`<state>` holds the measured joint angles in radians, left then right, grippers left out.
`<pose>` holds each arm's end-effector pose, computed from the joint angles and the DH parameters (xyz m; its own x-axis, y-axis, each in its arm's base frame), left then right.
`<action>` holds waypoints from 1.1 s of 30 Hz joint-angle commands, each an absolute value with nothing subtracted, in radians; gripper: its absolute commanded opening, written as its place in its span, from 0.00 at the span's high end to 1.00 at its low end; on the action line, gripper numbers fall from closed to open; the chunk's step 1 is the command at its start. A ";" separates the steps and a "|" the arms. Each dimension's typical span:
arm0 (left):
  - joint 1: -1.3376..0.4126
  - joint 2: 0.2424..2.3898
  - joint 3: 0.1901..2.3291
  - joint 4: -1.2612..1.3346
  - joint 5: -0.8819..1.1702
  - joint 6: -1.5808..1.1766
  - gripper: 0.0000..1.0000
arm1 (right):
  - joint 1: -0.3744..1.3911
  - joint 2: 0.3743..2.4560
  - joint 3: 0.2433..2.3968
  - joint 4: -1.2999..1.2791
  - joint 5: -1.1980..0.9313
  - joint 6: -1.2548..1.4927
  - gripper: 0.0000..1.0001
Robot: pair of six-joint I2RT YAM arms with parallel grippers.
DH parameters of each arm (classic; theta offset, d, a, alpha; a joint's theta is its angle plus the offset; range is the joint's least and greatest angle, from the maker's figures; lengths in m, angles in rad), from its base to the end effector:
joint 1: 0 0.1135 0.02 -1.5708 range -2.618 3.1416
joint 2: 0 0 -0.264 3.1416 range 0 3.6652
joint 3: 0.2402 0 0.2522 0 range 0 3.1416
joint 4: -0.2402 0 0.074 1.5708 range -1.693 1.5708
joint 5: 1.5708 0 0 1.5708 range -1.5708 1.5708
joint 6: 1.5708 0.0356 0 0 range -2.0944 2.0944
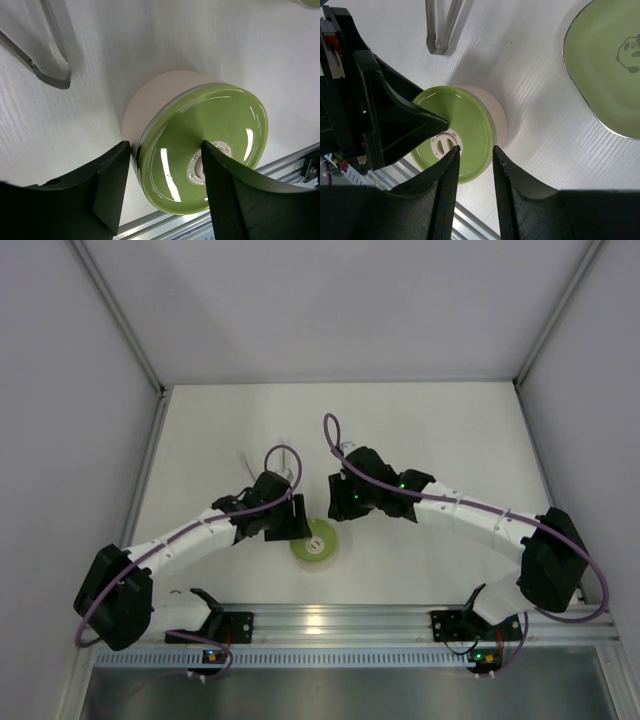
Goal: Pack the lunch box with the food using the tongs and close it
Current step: Close the box lid on the packing box.
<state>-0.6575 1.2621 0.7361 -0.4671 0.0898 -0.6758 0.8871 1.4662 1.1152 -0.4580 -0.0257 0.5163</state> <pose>0.1892 -0.1501 0.2022 -0.9223 -0.0749 -0.3791 0.0904 0.9120 -0.4002 0.2006 0.2477 0.2689 -0.7856 -0.1829 -0.5911 -0.4581 0.8141 0.3569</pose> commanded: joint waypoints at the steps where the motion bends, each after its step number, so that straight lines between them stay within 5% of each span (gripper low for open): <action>1: -0.663 1.328 0.683 -0.503 0.049 -0.666 0.38 | 0.885 1.442 1.152 -0.459 -0.054 0.512 0.68; 33: -0.675 1.422 0.706 -0.463 0.058 -0.664 0.43 | 0.946 1.500 0.939 -0.403 -0.058 0.594 0.78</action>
